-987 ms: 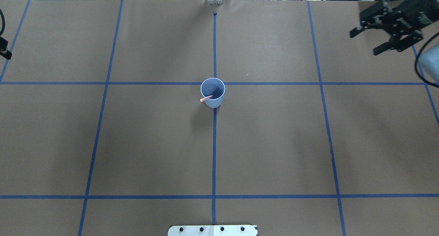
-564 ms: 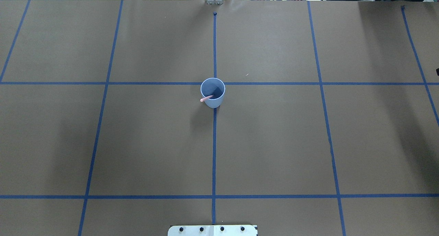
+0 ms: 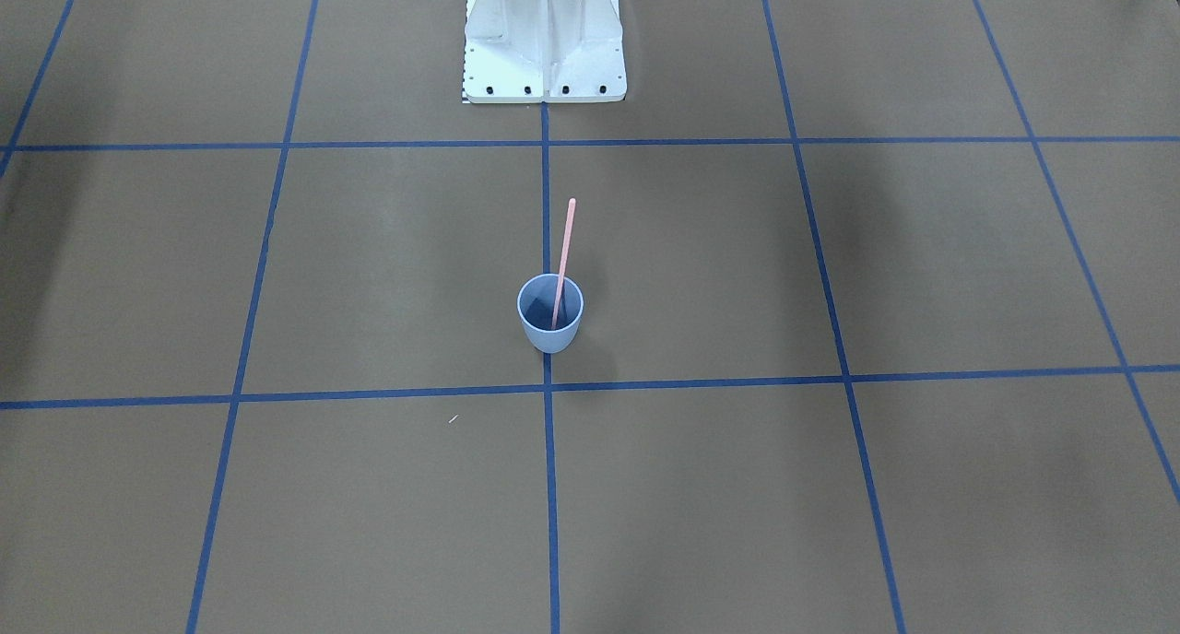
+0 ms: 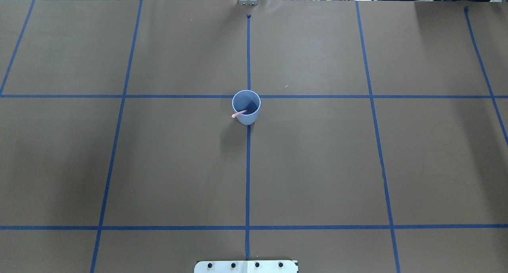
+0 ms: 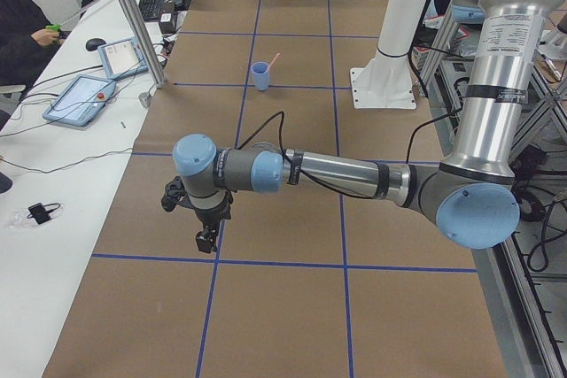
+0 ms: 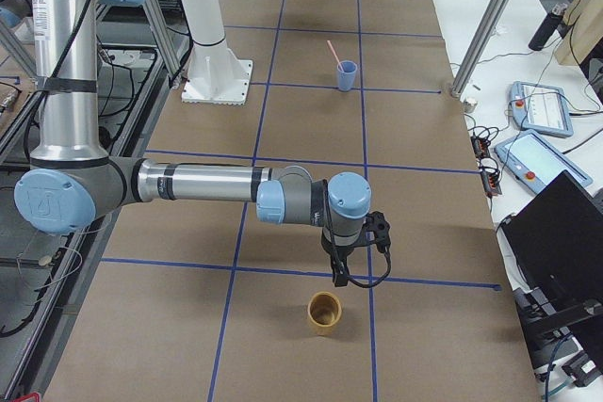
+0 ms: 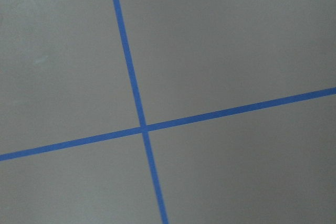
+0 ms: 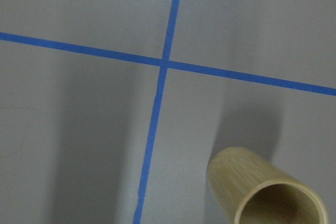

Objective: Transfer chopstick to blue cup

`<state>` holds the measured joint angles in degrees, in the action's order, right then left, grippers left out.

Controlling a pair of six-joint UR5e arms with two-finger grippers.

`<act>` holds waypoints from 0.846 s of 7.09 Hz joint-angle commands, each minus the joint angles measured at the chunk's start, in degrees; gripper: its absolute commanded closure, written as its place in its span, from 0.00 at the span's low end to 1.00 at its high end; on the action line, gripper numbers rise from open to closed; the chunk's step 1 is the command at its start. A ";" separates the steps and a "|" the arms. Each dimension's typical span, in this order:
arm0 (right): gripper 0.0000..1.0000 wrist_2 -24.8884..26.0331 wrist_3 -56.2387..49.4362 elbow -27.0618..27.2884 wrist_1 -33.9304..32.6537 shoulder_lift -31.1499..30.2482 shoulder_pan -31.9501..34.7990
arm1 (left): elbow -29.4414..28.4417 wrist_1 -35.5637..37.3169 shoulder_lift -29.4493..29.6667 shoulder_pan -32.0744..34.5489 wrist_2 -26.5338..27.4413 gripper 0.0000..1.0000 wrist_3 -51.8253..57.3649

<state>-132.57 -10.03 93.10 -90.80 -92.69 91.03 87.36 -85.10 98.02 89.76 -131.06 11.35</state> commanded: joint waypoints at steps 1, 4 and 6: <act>0.00 0.64 -1.58 2.15 -3.48 -0.74 2.65 | -3.68 -0.15 -0.45 1.73 0.10 0.02 0.35; 0.00 6.18 -1.75 7.80 -13.45 -0.39 2.75 | -3.52 -1.47 -1.95 1.73 0.01 0.02 -4.92; 0.00 5.92 -1.49 7.18 -13.35 -0.48 2.75 | -3.43 -2.61 -2.65 1.73 0.01 0.02 -4.93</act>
<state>-126.67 -11.67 100.50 -103.97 -93.11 93.77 83.92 -87.09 95.83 91.49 -131.04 6.75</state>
